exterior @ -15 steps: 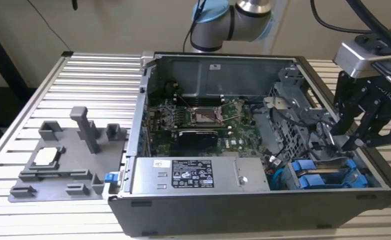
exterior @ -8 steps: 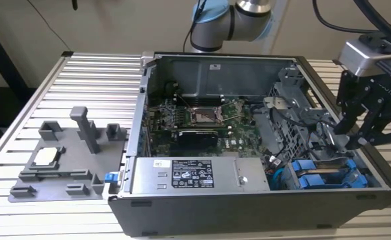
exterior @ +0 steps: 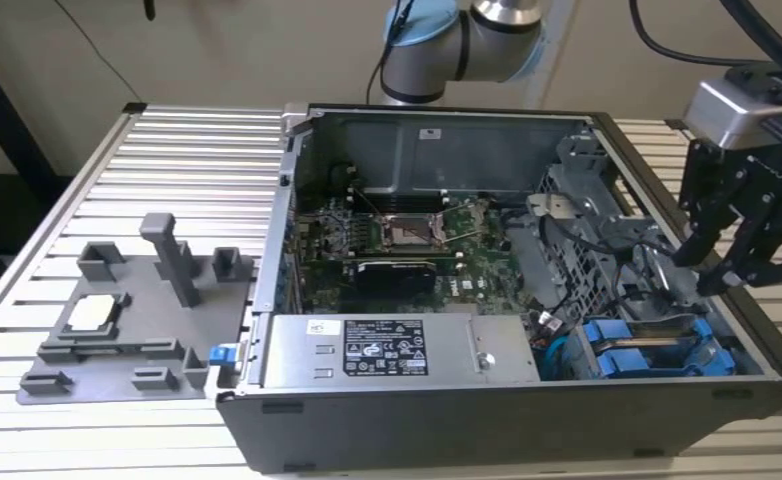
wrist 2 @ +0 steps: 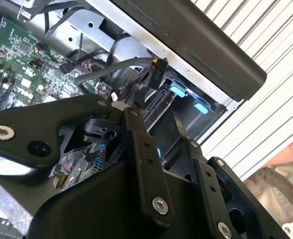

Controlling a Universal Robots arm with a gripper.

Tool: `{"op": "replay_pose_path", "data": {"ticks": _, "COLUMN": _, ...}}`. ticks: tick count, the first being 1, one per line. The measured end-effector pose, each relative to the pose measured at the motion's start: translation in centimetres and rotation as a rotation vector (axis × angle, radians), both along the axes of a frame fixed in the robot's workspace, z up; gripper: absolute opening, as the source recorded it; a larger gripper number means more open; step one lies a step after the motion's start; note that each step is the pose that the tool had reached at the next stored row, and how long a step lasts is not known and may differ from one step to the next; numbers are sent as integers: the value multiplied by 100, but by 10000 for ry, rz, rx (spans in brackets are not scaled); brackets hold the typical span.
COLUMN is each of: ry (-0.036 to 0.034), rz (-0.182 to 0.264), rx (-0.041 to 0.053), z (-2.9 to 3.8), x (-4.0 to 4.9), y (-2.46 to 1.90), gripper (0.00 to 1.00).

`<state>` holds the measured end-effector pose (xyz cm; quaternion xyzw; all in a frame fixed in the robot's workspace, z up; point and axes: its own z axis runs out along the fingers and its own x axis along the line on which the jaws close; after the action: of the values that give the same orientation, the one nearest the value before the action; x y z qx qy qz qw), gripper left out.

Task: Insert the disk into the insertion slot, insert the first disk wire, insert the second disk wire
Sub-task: 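Insert the first disk wire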

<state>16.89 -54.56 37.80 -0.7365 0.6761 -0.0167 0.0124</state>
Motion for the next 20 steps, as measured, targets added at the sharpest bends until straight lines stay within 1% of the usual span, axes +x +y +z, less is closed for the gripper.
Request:
{"op": "replay_pose_path", "data": {"ticks": 7, "ry": 0, "rz": 24, "rx": -113, "z": -10, "x": 63, "y": 62, "gripper": 40}}
{"op": "replay_pose_path", "data": {"ticks": 15, "ry": 39, "rz": 53, "rx": -398, "z": -25, "x": 147, "y": 96, "gripper": 40}}
{"op": "replay_pose_path", "data": {"ticks": 17, "ry": 42, "rz": 61, "rx": -441, "z": -32, "x": 164, "y": 112, "gripper": 40}}
{"op": "replay_pose_path", "data": {"ticks": 20, "ry": 43, "rz": 69, "rx": -481, "z": -41, "x": 186, "y": 149, "gripper": 40}}
